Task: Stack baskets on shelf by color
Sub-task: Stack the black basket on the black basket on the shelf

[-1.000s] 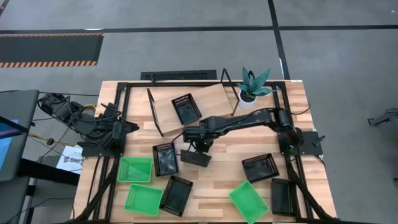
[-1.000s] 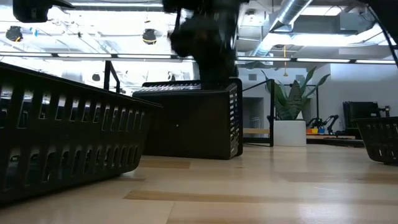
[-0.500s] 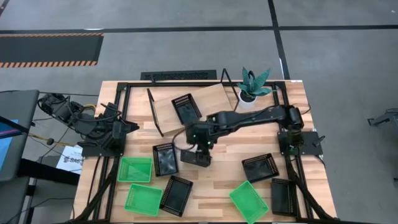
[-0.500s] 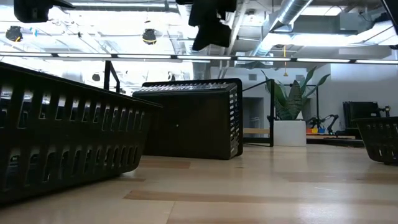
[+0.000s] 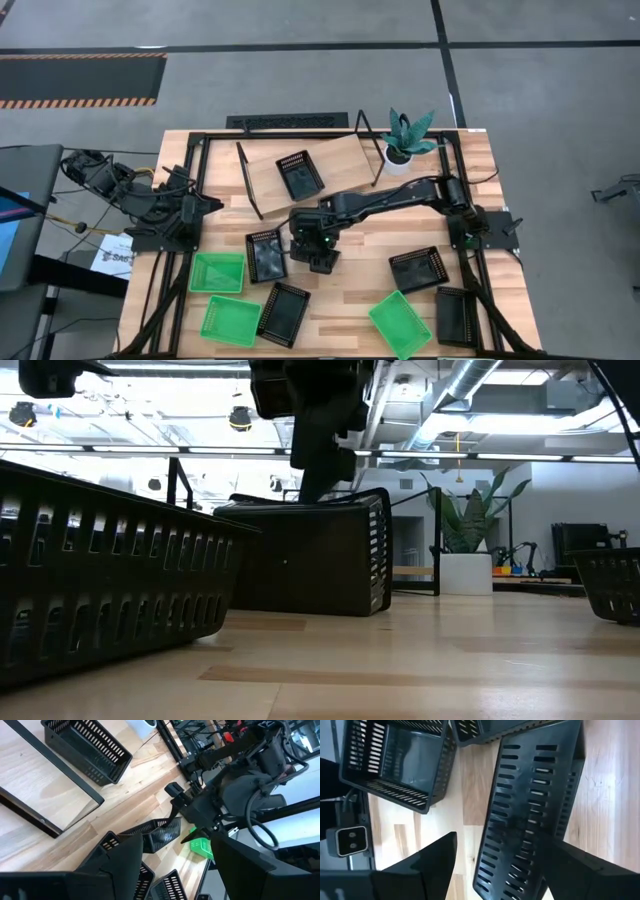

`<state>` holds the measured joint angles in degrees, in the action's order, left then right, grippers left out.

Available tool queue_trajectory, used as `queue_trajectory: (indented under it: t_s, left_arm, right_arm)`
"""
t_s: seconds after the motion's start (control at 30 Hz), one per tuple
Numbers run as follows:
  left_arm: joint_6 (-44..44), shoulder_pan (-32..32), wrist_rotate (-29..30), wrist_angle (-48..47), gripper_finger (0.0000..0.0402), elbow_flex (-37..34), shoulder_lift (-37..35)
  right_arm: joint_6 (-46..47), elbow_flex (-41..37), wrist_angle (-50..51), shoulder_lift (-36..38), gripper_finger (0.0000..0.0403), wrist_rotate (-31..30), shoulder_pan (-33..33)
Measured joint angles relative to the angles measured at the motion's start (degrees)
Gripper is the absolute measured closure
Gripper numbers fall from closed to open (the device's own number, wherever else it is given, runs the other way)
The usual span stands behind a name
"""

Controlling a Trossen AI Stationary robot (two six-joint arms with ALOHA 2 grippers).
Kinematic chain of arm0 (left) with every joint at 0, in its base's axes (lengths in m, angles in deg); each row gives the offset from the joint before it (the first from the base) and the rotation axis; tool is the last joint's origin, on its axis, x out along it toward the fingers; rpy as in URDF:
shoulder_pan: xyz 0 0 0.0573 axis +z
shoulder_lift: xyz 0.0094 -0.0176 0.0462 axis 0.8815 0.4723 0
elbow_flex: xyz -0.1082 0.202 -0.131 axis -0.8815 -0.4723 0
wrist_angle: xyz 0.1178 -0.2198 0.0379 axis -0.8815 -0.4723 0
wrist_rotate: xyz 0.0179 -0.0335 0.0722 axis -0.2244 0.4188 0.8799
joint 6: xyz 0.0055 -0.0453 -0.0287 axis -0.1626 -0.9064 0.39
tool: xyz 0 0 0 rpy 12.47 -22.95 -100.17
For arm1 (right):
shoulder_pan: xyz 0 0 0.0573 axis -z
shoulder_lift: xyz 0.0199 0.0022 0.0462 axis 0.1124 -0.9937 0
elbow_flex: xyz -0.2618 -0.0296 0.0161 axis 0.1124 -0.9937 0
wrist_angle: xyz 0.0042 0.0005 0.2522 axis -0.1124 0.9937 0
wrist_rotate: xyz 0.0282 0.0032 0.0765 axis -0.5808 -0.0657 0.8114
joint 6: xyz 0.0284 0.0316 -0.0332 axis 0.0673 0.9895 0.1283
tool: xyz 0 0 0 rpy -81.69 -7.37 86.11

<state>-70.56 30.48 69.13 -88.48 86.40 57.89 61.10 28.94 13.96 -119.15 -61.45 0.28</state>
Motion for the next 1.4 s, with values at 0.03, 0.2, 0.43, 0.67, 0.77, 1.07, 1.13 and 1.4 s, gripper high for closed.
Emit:
queue_trajectory:
  t_s: [0.03,0.2,0.43,0.67,0.77,1.07,1.13,1.4]
  left_arm:
    - [0.0,0.0,0.0,0.0,0.0175,0.0,0.0]
    - [0.02,0.01,0.02,0.0,0.0175,0.0,-0.01]
    - [0.19,-0.02,0.5,-0.15,0.0175,0.0,-0.02]
    - [0.42,-0.02,0.52,-0.16,0.0175,-0.02,-0.01]
    - [0.42,-0.01,0.55,-0.23,0.0175,-0.02,-0.02]
    - [0.42,0.01,0.61,-1.27,0.0175,-0.02,0.0]
    - [0.42,0.0,0.61,-1.44,0.0175,-0.02,0.0]
    - [0.42,0.01,0.59,-1.41,0.0175,-0.02,0.0]
  right_arm:
    - [0.38,0.02,0.1,0.13,0.0112,0.0,0.0]
    - [1.78,0.96,1.91,2.6,0.0112,-1.29,0.57]
    - [0.09,1.0,1.9,2.85,0.0112,-4.21,1.71]
    - [-2.83,-1.54,-0.05,1.35,0.0117,-3.97,2.27]
    - [-3.03,-2.8,0.45,1.22,0.0126,-3.44,2.57]
    - [-4.08,-4.28,-0.38,1.33,0.0263,-2.56,2.58]
    - [-4.79,-4.28,-0.28,1.56,0.0332,-2.78,2.56]
    - [-5.3,-1.68,3.55,2.45,0.0384,-5.09,-0.17]
